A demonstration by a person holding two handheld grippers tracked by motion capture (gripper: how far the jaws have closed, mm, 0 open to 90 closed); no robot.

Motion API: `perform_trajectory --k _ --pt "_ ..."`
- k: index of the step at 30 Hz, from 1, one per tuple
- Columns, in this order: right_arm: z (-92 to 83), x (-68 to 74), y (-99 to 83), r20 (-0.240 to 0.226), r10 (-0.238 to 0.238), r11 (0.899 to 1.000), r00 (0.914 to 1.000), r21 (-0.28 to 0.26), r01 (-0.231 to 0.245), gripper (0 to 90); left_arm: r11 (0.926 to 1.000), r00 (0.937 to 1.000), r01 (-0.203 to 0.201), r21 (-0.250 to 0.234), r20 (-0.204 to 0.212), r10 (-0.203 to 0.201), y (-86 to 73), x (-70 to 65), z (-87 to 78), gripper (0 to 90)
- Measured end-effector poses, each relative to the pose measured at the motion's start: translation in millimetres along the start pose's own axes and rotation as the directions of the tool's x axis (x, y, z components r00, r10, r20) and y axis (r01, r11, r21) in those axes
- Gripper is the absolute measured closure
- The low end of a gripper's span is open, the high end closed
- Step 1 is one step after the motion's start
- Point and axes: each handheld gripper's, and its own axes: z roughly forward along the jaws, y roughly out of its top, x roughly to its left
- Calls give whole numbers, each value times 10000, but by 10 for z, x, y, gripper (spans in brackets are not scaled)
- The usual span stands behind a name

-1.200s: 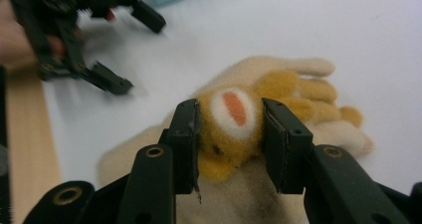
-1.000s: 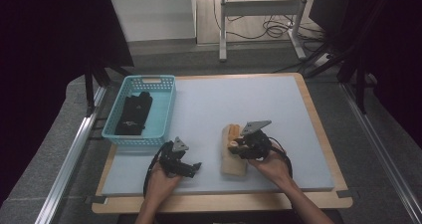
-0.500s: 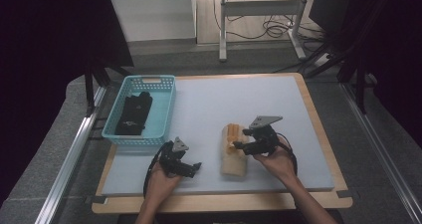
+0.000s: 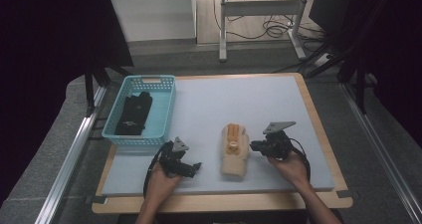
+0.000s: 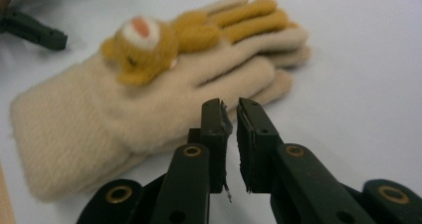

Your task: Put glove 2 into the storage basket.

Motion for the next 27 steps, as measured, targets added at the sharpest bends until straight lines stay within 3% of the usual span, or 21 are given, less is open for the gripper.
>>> perform_trajectory --k 11,27 --pt "81 207 -216 -564 -113 9995 9983 277 129 810 10000 10000 18 -8 4 -18 0 1 0 19" --pt "327 414 -103 -816 -558 9976 9951 364 589 790 10000 10000 -5 6 -20 5 1 4 -6 17"
